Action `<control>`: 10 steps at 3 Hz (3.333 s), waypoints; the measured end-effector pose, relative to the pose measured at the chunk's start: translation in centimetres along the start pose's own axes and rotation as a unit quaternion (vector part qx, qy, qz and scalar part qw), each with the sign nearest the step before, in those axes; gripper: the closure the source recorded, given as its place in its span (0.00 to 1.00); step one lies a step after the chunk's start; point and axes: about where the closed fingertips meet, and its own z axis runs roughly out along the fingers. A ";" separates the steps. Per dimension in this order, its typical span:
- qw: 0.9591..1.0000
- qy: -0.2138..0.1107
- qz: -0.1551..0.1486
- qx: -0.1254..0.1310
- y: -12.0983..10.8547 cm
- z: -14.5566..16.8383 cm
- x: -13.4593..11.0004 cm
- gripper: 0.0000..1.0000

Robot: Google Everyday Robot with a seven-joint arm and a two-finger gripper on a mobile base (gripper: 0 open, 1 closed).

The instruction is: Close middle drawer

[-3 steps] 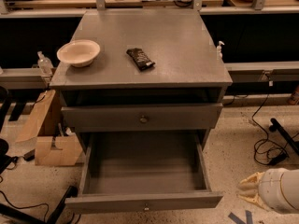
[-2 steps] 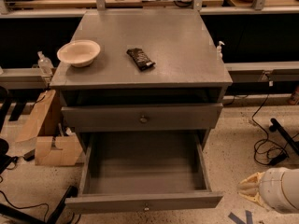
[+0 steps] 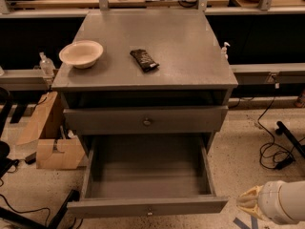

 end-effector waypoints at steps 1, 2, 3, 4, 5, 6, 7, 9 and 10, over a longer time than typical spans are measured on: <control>0.999 -0.030 0.033 -0.024 1.1 5.1 2.7 1.00; 0.994 -0.075 0.043 -0.067 2.5 12.1 4.3 1.00; 0.989 -0.106 0.035 -0.095 2.9 16.1 4.2 1.00; 0.983 -0.134 0.013 -0.124 2.5 21.1 2.2 1.00; 0.982 -0.135 0.003 -0.130 2.3 22.8 1.4 1.00; 0.983 -0.132 -0.005 -0.128 0.7 25.2 0.3 1.00; 0.983 -0.132 -0.005 -0.128 0.7 25.2 0.3 1.00; 0.984 -0.126 -0.020 -0.123 -1.7 28.0 -2.0 1.00; 0.985 -0.120 -0.037 -0.117 -4.2 30.1 -4.6 1.00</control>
Offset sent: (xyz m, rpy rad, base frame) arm -0.0031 0.0262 -0.1835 0.2896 0.1062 0.0069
